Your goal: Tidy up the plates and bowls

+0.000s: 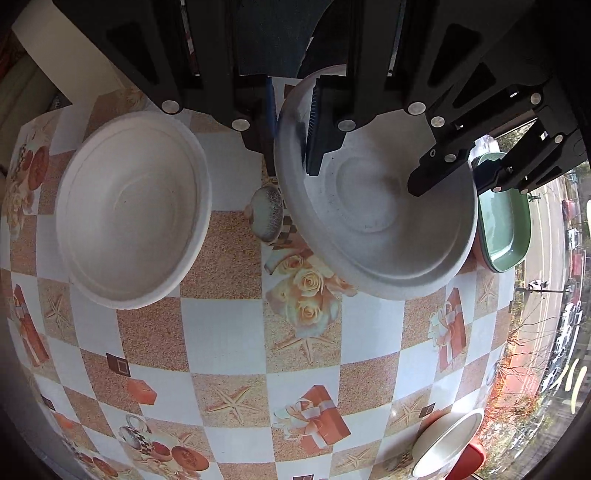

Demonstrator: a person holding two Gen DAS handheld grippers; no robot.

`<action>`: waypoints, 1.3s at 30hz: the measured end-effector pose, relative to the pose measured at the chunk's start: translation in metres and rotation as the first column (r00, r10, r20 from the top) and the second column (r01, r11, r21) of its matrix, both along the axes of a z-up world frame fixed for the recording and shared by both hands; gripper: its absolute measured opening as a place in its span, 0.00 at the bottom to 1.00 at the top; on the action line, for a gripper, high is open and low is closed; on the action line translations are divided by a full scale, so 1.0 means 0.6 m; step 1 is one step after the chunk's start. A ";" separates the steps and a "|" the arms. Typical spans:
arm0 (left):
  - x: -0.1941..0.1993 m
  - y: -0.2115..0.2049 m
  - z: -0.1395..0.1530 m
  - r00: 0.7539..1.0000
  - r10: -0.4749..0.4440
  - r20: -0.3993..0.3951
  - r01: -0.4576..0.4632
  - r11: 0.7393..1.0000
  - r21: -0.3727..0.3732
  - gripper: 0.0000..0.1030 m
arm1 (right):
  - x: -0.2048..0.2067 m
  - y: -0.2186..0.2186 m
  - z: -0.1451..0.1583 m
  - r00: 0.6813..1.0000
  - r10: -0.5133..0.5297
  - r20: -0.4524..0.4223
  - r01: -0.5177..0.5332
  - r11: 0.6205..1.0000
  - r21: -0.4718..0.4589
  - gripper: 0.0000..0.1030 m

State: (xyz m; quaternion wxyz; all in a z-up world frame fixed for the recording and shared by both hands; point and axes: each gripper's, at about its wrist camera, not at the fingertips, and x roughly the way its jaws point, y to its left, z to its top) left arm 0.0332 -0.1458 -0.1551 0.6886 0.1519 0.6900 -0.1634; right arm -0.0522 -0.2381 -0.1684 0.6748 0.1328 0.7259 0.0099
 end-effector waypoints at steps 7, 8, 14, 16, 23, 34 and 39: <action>0.000 -0.106 0.036 0.991 -0.130 0.031 0.132 0.990 -0.053 0.30 | -0.003 -0.113 0.031 0.988 -0.151 0.031 0.152 0.988 -0.028 0.15; 0.000 -0.121 0.039 0.989 -0.147 0.034 0.149 0.987 -0.057 0.30 | -0.007 -0.126 0.034 0.984 -0.173 0.033 0.174 0.984 -0.034 0.15; -0.048 -0.222 0.012 0.971 -0.237 0.029 0.238 0.968 -0.074 0.30 | -0.008 -0.210 0.041 0.959 -0.280 0.045 0.283 0.957 -0.065 0.15; -0.052 -0.241 0.006 0.967 -0.253 0.016 0.254 0.965 -0.072 0.30 | -0.015 -0.233 0.041 0.951 -0.305 0.043 0.307 0.948 -0.077 0.15; -0.048 -0.277 -0.016 0.966 -0.260 -0.006 0.259 0.964 -0.064 0.33 | -0.017 -0.278 0.021 0.940 -0.341 0.026 0.342 0.935 -0.096 0.15; -0.027 -0.208 -0.013 0.990 -0.142 -0.011 0.141 0.988 -0.071 0.78 | 0.000 -0.305 0.002 0.937 -0.348 -0.013 0.345 0.933 -0.104 0.24; -0.033 -0.146 -0.009 0.998 -0.057 -0.033 0.054 0.995 -0.084 0.78 | 0.011 -0.310 0.022 0.936 -0.351 0.033 0.352 0.926 -0.133 0.87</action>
